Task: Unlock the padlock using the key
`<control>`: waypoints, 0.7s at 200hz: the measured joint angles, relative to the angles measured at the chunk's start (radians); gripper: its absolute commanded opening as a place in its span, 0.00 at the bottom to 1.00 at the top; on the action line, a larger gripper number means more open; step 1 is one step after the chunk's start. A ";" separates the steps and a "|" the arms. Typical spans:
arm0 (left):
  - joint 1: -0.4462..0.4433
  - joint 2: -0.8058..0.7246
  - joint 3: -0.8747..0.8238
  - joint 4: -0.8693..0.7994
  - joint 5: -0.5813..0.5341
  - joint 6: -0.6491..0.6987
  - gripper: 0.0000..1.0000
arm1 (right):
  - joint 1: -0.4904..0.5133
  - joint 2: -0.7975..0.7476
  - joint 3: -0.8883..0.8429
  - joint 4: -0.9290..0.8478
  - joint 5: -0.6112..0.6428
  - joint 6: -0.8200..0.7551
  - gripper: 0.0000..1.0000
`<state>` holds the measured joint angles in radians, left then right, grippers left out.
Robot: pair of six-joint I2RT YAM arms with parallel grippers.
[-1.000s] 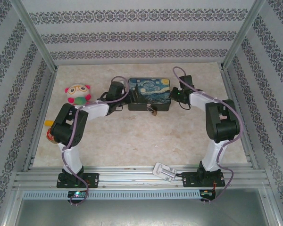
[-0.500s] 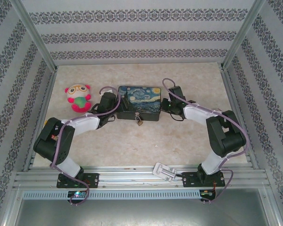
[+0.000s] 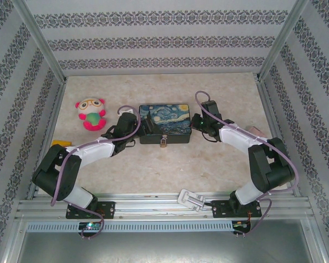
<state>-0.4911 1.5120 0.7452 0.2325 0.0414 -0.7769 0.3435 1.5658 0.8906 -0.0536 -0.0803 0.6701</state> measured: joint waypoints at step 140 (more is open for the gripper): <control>-0.126 -0.433 -0.170 -0.189 -0.118 0.005 0.68 | -0.027 -0.311 -0.079 -0.164 0.093 -0.063 0.00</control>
<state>-0.6174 1.0794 0.5751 0.0437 -0.0765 -0.7723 0.3168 1.2545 0.8116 -0.2173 0.0124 0.6075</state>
